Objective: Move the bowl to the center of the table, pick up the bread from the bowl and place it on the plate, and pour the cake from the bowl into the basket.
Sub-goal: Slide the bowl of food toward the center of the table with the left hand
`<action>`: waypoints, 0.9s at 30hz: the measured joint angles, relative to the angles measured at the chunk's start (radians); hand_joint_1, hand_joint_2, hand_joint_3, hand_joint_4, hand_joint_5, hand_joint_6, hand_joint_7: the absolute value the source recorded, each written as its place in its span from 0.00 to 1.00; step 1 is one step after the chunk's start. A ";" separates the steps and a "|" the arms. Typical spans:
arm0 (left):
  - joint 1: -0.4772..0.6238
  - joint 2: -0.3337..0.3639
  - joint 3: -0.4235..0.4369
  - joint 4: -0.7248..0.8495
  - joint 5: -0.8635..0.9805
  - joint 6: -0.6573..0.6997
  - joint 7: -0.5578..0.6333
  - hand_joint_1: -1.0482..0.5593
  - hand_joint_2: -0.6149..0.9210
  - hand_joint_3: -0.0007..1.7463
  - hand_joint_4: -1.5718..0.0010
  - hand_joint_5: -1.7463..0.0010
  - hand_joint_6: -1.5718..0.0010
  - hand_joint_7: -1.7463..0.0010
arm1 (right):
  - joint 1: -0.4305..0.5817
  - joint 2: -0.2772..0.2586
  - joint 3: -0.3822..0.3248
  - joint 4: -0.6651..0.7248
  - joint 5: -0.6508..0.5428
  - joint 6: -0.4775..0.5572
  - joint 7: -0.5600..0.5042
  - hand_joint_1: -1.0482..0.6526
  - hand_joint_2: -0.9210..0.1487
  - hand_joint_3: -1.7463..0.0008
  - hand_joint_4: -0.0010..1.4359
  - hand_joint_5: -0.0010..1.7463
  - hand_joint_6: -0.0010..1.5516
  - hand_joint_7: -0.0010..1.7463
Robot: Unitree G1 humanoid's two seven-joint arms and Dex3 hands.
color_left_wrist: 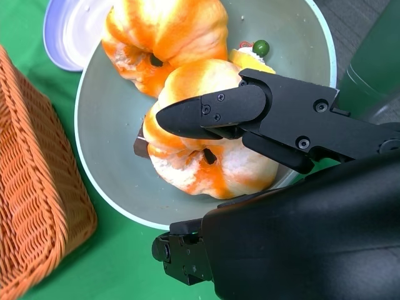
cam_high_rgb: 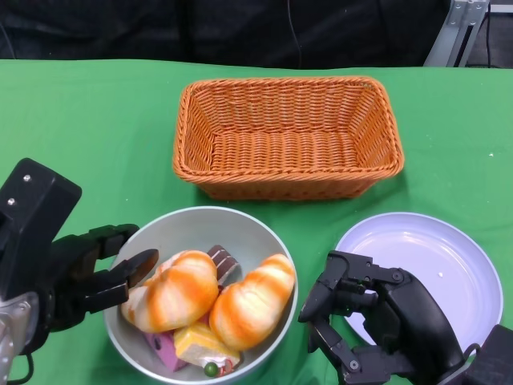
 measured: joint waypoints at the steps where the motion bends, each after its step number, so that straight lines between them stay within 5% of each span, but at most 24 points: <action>1: 0.004 -0.003 -0.002 -0.006 -0.001 0.000 0.000 0.30 1.00 0.32 1.00 1.00 1.00 1.00 | 0.000 0.000 0.000 0.000 0.000 0.000 0.000 0.56 0.45 0.31 0.53 0.89 0.50 0.72; 27: 0.056 -0.079 -0.004 -0.033 -0.042 -0.037 0.021 0.30 1.00 0.30 1.00 1.00 1.00 1.00 | 0.000 0.005 0.005 -0.006 -0.013 -0.004 -0.026 0.55 0.47 0.30 0.55 0.89 0.52 0.72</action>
